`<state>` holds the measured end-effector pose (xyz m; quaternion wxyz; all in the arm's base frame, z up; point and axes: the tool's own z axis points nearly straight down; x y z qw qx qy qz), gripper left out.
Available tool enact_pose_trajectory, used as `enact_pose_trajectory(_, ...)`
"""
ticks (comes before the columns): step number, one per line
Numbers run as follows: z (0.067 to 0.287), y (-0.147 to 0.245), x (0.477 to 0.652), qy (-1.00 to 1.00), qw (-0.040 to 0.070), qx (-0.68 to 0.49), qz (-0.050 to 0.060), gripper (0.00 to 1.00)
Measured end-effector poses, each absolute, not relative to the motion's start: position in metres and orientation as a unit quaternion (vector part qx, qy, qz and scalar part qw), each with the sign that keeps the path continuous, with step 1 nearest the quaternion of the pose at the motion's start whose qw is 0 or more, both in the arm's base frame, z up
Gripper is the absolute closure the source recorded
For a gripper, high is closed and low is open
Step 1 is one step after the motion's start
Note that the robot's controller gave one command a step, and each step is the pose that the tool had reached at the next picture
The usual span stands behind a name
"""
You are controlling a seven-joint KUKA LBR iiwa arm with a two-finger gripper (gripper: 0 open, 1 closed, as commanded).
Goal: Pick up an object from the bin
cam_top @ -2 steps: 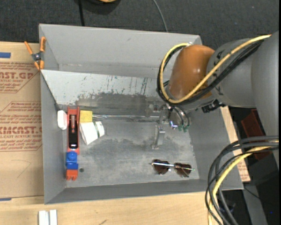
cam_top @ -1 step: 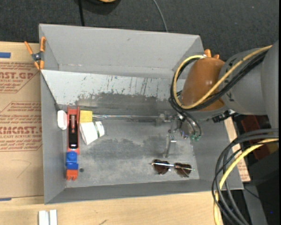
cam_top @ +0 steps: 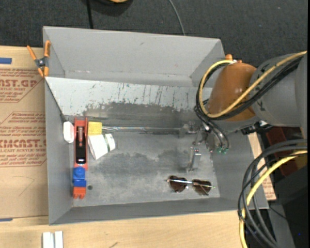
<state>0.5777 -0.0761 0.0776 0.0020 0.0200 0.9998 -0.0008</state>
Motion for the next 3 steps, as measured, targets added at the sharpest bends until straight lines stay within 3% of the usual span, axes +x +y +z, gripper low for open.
enact_pose_trajectory(2, 0.075, -0.102, 0.525, 1.0, 0.002, -0.013, 0.0, 0.0)
enact_pose_trajectory(3, 0.072, -0.086, 0.51, 1.0, 0.004, -0.028, 0.0, 0.0)
